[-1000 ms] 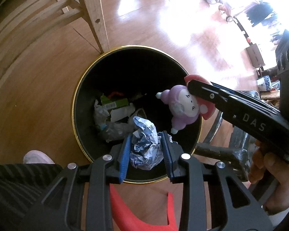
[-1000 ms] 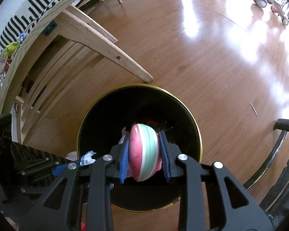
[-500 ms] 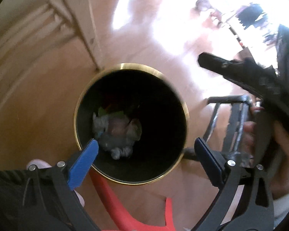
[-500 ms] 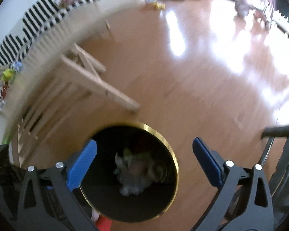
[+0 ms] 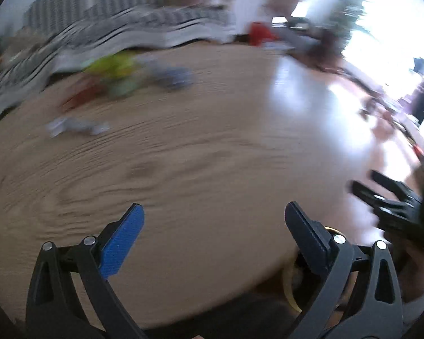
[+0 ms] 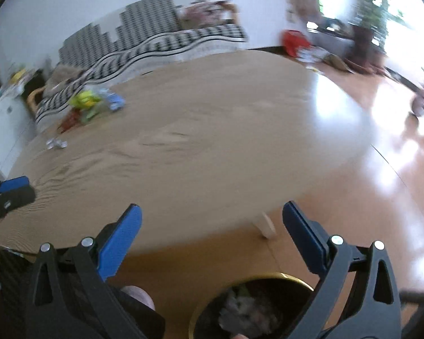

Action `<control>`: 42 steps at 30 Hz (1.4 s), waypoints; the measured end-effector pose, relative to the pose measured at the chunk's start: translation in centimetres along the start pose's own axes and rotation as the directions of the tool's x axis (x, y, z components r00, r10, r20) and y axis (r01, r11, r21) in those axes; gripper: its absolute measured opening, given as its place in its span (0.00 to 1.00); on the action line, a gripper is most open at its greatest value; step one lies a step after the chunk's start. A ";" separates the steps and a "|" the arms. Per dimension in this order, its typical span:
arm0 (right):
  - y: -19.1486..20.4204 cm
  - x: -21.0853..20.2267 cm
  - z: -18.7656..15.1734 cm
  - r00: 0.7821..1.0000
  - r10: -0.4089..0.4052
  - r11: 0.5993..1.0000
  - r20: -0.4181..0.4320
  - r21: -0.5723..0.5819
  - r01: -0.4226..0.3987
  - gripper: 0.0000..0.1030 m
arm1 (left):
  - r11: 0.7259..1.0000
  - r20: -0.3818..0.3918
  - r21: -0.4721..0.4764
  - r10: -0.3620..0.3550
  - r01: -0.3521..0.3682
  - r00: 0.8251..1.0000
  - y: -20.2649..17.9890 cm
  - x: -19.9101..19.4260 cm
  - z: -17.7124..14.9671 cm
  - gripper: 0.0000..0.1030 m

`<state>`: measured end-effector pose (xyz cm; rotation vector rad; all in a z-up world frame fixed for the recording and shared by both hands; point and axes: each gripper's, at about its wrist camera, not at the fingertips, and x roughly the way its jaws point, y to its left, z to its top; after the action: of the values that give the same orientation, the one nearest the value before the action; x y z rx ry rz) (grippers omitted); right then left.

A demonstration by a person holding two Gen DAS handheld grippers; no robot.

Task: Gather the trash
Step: 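Bring both tools back over the table, then grasp white-green wrapper strip with left tool while right tool grasps blue-silver foil wrapper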

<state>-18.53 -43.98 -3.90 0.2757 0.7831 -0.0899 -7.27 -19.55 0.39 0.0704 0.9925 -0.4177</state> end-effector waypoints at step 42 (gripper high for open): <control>19.8 26.7 19.9 0.977 0.110 0.908 -0.185 -0.381 -0.175 0.95 | 0.966 0.019 -0.165 0.205 -0.199 0.979 17.8 10.7 10.4 0.94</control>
<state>17.56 -29.87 -5.17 -0.0473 0.9180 0.2321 12.74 -9.05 -5.06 0.0166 0.9699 -0.1497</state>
